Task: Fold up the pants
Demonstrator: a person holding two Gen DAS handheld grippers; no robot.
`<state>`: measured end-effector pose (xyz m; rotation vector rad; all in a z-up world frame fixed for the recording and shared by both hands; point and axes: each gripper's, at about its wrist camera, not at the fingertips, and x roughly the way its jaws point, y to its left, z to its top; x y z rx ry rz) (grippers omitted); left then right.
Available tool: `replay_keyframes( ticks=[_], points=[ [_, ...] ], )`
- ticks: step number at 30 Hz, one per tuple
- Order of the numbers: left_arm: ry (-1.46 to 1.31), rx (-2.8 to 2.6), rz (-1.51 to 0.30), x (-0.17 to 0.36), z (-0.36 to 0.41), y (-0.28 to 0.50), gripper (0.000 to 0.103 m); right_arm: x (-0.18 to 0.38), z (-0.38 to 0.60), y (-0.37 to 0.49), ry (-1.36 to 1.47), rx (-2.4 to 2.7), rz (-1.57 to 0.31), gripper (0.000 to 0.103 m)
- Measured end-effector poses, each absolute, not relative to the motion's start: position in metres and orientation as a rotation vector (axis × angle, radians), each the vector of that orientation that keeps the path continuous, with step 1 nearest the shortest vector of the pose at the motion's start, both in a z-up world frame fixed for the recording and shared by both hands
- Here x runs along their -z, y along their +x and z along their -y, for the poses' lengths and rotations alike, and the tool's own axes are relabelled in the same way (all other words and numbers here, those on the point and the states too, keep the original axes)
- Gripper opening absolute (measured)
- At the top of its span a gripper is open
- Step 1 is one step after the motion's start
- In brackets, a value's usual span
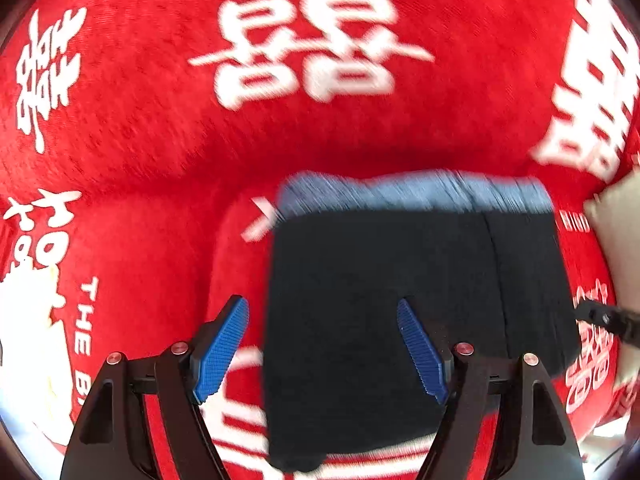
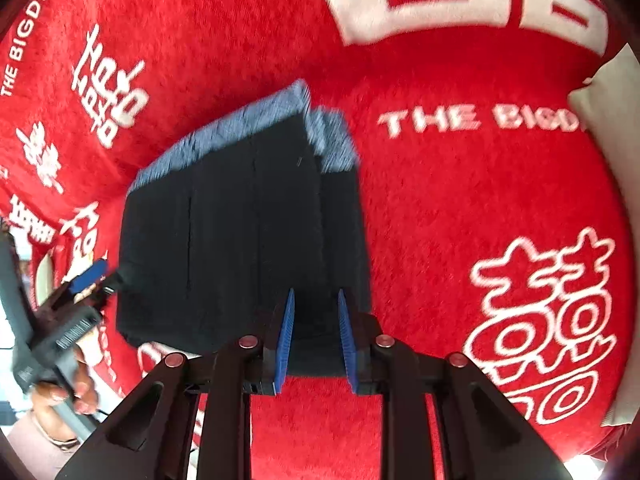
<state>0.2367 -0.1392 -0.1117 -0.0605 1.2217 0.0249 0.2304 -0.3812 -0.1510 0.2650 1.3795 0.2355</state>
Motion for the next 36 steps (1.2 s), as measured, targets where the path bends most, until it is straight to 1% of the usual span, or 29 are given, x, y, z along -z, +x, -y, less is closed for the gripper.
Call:
replay_keyframes(
  ticks=[1,2,4,9,13,14,15,16,17,22,27,30,32,36],
  points=[
    [-0.058,-0.059,-1.215,0.112,0.132,0.248,0.078,0.149,0.383,0.234,0.269,-0.233,-1.368,0.033],
    [-0.058,-0.080,-1.213,0.112,0.127,0.255,0.078,0.148,0.384,0.243,0.283,-0.228,-1.356,0.043],
    [-0.082,-0.119,-1.225,0.118,0.114,0.276,0.078,0.147,0.385,0.259,0.308,-0.229,-1.343,0.052],
    [-0.092,-0.176,-1.273,0.143,0.095,0.308,0.078,0.154,0.389,0.306,0.377,-0.251,-1.318,0.051],
    [-0.106,-0.196,-1.303,0.159,0.094,0.317,0.078,0.172,0.389,0.339,0.522,-0.295,-1.363,0.051],
    [-0.107,-0.201,-1.307,0.162,0.093,0.318,0.078,0.179,0.386,0.345,0.549,-0.313,-1.385,0.046],
    [-0.106,-0.204,-1.310,0.166,0.093,0.318,0.078,0.183,0.383,0.346,0.531,-0.311,-1.401,0.039],
    [-0.106,-0.203,-1.313,0.171,0.093,0.318,0.078,0.185,0.380,0.346,0.496,-0.299,-1.412,0.023],
    [-0.105,-0.203,-1.313,0.175,0.093,0.319,0.078,0.187,0.376,0.345,0.435,-0.274,-1.419,0.022],
    [-0.046,-0.210,-1.315,0.192,0.099,0.319,0.078,0.203,0.359,0.345,0.295,-0.258,-1.407,0.021],
    [-0.160,-0.224,-1.334,0.189,0.085,0.316,0.078,0.194,0.348,0.344,0.242,-0.241,-1.389,0.021],
    [-0.141,-0.207,-1.322,0.176,0.083,0.309,0.078,0.183,0.350,0.339,0.218,-0.252,-1.385,0.026],
    [-0.127,-0.194,-1.315,0.166,0.084,0.305,0.078,0.178,0.356,0.331,0.193,-0.256,-1.387,0.032],
    [-0.123,-0.184,-1.327,0.158,0.083,0.302,0.078,0.168,0.364,0.304,0.146,-0.240,-1.391,0.034]
  ],
)
